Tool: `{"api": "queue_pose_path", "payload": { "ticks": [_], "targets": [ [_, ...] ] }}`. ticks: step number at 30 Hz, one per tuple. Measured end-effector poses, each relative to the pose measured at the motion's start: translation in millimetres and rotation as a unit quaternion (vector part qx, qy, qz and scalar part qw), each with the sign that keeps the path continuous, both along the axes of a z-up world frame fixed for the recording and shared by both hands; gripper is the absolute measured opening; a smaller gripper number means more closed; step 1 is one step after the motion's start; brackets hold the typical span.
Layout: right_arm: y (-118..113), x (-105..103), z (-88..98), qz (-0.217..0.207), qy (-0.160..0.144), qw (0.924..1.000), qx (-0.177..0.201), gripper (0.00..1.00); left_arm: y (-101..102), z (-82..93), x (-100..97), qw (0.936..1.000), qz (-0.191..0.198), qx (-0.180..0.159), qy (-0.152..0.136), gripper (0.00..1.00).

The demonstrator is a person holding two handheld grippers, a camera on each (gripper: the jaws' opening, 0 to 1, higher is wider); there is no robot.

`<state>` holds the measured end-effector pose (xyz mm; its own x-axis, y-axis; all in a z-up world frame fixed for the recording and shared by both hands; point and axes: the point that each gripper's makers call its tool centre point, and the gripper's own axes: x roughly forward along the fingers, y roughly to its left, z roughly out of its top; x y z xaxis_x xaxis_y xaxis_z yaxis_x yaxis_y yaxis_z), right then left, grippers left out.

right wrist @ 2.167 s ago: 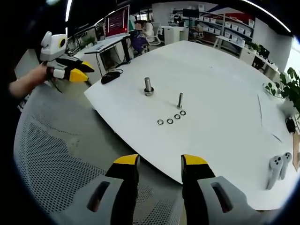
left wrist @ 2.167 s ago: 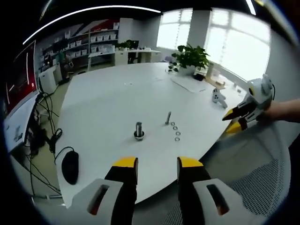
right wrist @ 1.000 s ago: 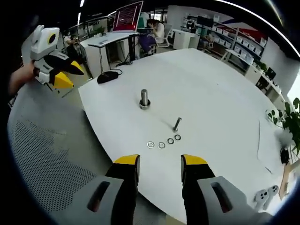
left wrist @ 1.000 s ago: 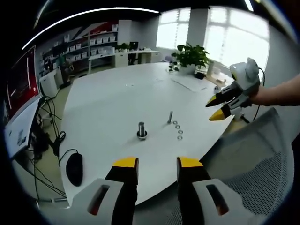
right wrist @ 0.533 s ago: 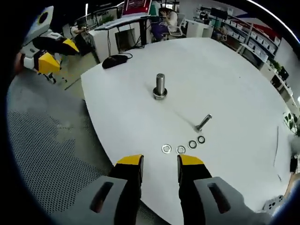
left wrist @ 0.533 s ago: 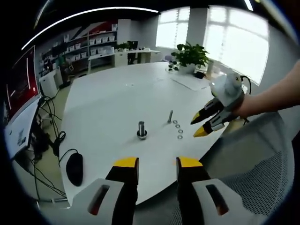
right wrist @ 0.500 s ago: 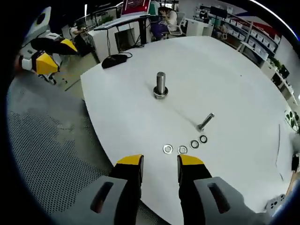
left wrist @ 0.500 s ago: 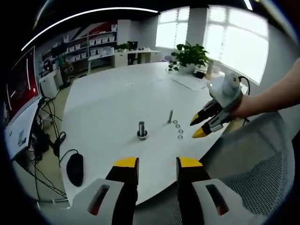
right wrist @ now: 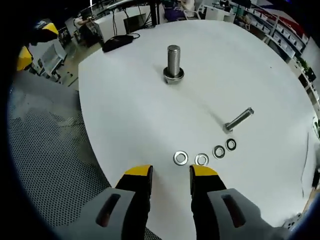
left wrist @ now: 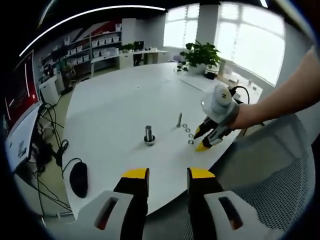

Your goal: Place the washer onto the threaded stud by aligning its center hole with the stud, sliding it down to the base, and recovering from edge contact or off-axis alignment until the washer reaches the visible bottom stop.

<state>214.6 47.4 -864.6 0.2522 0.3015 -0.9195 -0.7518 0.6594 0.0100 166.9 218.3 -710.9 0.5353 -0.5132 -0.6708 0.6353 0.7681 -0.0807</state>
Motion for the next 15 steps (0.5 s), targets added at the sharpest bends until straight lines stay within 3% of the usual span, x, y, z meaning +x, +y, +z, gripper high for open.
{"api": "queue_pose_path", "payload": {
  "ticks": [7, 8, 15],
  "targets": [
    [5.2, 2.0, -3.2, 0.025, 0.006, 0.9996, -0.015, 0.32, -1.6, 2.0, 0.1, 1.0000, 0.000, -0.005, -0.003, 0.29],
    [3.2, 1.5, -3.1, 0.044, 0.008, 0.9985, -0.031, 0.32, -2.0, 1.9, -0.1, 1.0000, -0.002, -0.002, -0.005, 0.29],
    [9.9, 6.6, -2.3, 0.073, 0.005, 0.9972, -0.015, 0.30, -1.1, -0.5, -0.2, 1.0000, -0.003, 0.008, -0.003, 0.28]
  ]
}}
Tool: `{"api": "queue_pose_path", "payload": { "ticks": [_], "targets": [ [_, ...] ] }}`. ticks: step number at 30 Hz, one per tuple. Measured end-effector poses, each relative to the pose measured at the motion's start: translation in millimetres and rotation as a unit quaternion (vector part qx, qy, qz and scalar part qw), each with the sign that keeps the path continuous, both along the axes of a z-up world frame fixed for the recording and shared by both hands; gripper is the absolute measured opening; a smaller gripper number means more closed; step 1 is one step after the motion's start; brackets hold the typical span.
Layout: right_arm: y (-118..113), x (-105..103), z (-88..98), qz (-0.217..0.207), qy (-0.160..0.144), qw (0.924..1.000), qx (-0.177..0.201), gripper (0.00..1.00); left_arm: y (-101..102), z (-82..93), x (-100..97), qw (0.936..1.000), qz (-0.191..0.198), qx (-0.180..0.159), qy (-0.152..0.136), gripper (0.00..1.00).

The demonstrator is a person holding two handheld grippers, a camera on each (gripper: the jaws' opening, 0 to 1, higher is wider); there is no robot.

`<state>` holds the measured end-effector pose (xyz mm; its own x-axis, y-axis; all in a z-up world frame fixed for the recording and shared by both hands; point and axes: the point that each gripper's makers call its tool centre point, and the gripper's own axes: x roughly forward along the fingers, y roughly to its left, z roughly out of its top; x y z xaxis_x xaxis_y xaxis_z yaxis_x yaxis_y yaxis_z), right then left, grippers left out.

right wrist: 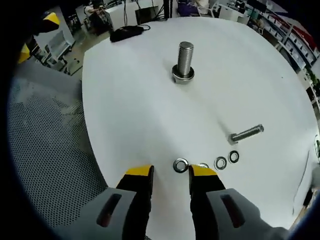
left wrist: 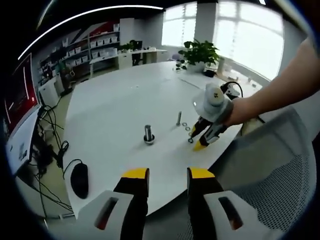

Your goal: Place the washer onto the threaded stud by aligning its center hole with the stud, sliding it down to the base, and recovering from edge contact or off-axis alignment until the washer reaches the visible bottom stop.

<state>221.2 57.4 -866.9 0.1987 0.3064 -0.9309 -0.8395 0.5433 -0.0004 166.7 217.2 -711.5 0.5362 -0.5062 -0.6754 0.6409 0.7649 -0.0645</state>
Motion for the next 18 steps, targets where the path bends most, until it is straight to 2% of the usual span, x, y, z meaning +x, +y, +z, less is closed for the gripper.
{"api": "queue_pose_path", "payload": {
  "ticks": [1, 5, 9, 11, 13, 15, 18],
  "targets": [
    [1.8, 1.4, -0.3, 0.013, -0.003, 0.9999, 0.007, 0.29, -0.2, -0.3, 0.0, 1.0000, -0.001, 0.002, 0.000, 0.28],
    [-0.7, 5.2, -0.8, 0.023, 0.007, 0.9997, -0.006, 0.25, 0.2, -0.2, 1.5, 1.0000, -0.001, 0.007, -0.004, 0.28],
    [-2.6, 7.7, -1.3, 0.064, 0.015, 0.9973, -0.032, 0.19, -0.2, -1.3, 1.4, 0.9998, -0.005, 0.016, -0.005, 0.28],
    [-4.2, 9.5, -1.8, 0.088, 0.015, 0.9954, -0.036, 0.16, -3.1, -0.2, 1.0, 0.9987, -0.023, 0.038, -0.025, 0.27],
    [-4.5, 8.5, -1.4, 0.101, 0.023, 0.9939, -0.036, 0.16, -5.9, -0.5, -0.8, 0.9981, -0.027, 0.047, -0.029, 0.26],
    [-5.1, 7.6, -0.9, 0.118, 0.031, 0.9917, -0.039, 0.16, -7.2, -2.7, -1.4, 0.9978, -0.032, 0.052, -0.027, 0.27],
    [-5.2, 7.0, -1.4, 0.156, 0.027, 0.9866, -0.040, 0.16, -3.4, -8.0, -1.3, 0.9978, -0.028, 0.059, -0.015, 0.27]
  ]
}}
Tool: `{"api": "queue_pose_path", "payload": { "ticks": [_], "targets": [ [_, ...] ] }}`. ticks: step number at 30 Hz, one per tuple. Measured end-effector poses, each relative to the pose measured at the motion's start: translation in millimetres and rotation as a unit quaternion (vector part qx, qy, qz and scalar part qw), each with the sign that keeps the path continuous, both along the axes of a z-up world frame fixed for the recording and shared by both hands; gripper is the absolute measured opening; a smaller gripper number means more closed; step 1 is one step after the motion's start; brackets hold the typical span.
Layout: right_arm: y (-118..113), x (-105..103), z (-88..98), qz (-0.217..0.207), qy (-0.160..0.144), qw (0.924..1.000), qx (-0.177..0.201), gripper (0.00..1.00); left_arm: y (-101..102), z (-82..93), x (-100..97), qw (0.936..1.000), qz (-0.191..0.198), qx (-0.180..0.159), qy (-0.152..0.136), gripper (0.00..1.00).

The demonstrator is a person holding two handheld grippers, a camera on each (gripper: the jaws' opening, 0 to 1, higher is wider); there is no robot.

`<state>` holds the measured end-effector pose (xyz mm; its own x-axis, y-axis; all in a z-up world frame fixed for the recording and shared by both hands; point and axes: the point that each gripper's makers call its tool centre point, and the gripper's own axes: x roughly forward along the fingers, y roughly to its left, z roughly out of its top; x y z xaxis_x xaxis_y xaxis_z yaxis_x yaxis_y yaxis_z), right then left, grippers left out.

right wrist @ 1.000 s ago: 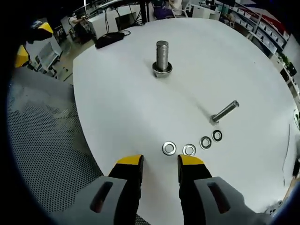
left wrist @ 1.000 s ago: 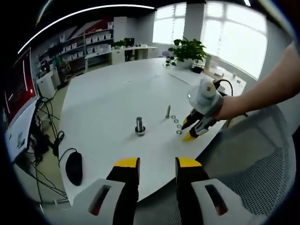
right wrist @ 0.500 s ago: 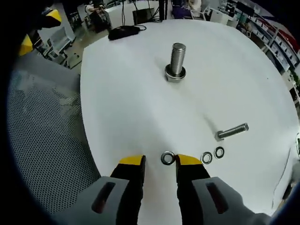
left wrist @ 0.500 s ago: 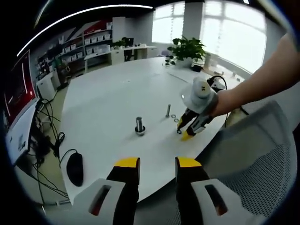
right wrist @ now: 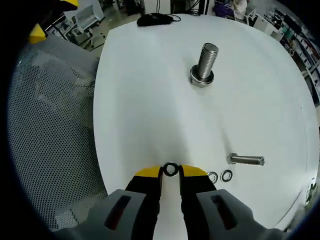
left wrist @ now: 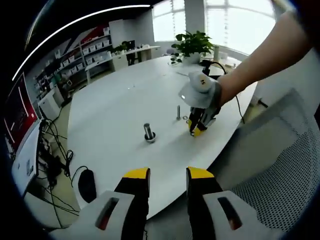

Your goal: Place the washer onto the threaded stud by aligning its center hole with the stud, sliding it down to the base, and recovering from edge contact or off-axis alignment until the washer reaches the visible bottom stop.

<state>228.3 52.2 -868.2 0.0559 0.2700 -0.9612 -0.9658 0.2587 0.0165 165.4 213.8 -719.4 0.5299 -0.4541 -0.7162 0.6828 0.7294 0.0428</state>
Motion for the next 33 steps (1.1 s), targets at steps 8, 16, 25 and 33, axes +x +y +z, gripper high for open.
{"api": "queue_pose_path", "payload": {
  "ticks": [8, 16, 25, 33],
  "targets": [
    [-1.2, -5.2, 0.9, 0.062, -0.008, 0.9977, 0.027, 0.19, 3.2, -0.7, 3.0, 0.9999, 0.009, 0.004, 0.001, 0.26],
    [1.8, -8.8, 0.1, 0.114, -0.012, 0.9934, 0.009, 0.17, 4.1, -2.4, 4.0, 0.9999, 0.010, 0.009, 0.002, 0.26],
    [4.0, -8.2, -1.9, 0.132, -0.011, 0.9896, -0.055, 0.15, 15.4, -3.9, 8.9, 0.9991, 0.034, 0.026, -0.003, 0.26],
    [1.4, -7.2, -0.9, 0.120, -0.007, 0.9920, -0.037, 0.15, 17.9, -5.3, 9.4, 0.9987, 0.034, 0.038, -0.004, 0.26]
  ]
}}
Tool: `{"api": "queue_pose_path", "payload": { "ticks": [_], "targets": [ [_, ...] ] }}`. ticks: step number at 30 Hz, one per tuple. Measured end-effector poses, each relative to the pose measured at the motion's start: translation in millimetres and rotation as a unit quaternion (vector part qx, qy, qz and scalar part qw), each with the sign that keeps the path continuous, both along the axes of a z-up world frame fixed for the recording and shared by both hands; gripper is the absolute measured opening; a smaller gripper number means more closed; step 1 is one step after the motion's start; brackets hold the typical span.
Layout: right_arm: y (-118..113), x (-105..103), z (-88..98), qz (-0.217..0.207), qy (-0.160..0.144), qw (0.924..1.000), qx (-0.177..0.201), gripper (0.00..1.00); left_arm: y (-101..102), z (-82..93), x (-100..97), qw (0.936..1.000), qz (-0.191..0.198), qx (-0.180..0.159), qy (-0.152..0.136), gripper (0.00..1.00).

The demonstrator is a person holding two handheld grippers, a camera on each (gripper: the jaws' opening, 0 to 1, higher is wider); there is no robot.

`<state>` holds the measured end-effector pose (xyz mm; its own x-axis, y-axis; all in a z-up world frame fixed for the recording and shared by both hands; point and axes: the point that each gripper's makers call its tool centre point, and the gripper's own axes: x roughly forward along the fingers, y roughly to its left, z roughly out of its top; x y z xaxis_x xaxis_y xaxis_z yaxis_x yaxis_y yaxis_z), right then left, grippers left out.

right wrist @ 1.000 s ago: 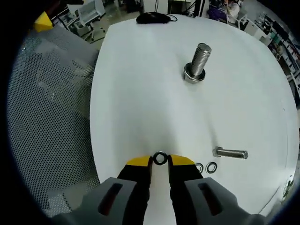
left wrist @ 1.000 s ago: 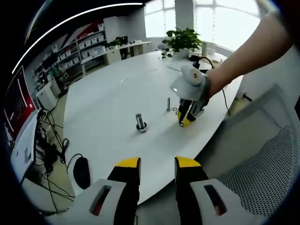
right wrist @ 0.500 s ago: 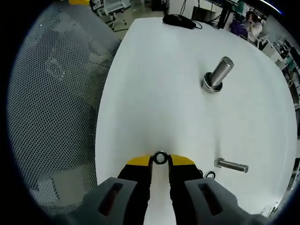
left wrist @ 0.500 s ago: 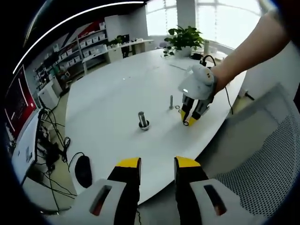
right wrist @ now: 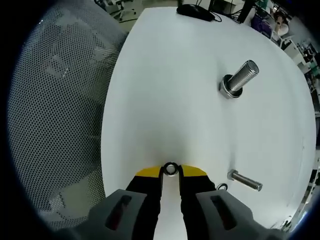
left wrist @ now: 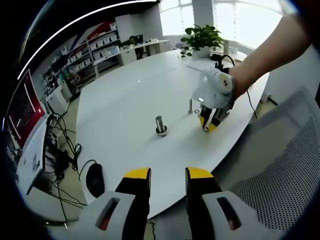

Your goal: Place the washer onto the threaded stud by aligning its center hole with the stud, sliding it down to the base, and recovering from edge contact or off-axis alignment until the washer reaches the visible bottom stop.

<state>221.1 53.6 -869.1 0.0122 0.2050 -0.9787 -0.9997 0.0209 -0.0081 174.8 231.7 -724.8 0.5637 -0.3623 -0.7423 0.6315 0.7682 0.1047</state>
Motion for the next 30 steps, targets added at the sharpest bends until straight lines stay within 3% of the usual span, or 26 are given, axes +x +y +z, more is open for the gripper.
{"api": "queue_pose_path", "payload": {
  "ticks": [9, 14, 19, 24, 30],
  "targets": [
    [-0.6, 0.7, 0.6, 0.006, 0.012, 0.9979, 0.063, 0.15, 7.6, 2.4, 4.6, 0.9998, 0.020, 0.003, -0.008, 0.25],
    [-0.4, -2.5, 1.5, 0.025, 0.019, 0.9963, 0.080, 0.17, 4.9, 0.0, 2.3, 0.9998, 0.005, 0.016, -0.007, 0.25],
    [-1.6, -5.1, 1.3, 0.041, 0.012, 0.9948, 0.093, 0.19, 6.1, 5.5, 4.8, 0.9998, 0.010, 0.006, -0.018, 0.25],
    [1.0, -2.4, 1.6, 0.034, 0.013, 0.9961, 0.081, 0.16, 7.3, 8.1, 6.2, 0.9996, 0.015, 0.005, -0.025, 0.25],
    [1.8, -2.8, 0.0, 0.063, 0.008, 0.9977, 0.021, 0.15, 7.6, 8.8, 7.4, 0.9995, 0.016, 0.002, -0.027, 0.24]
  ]
}}
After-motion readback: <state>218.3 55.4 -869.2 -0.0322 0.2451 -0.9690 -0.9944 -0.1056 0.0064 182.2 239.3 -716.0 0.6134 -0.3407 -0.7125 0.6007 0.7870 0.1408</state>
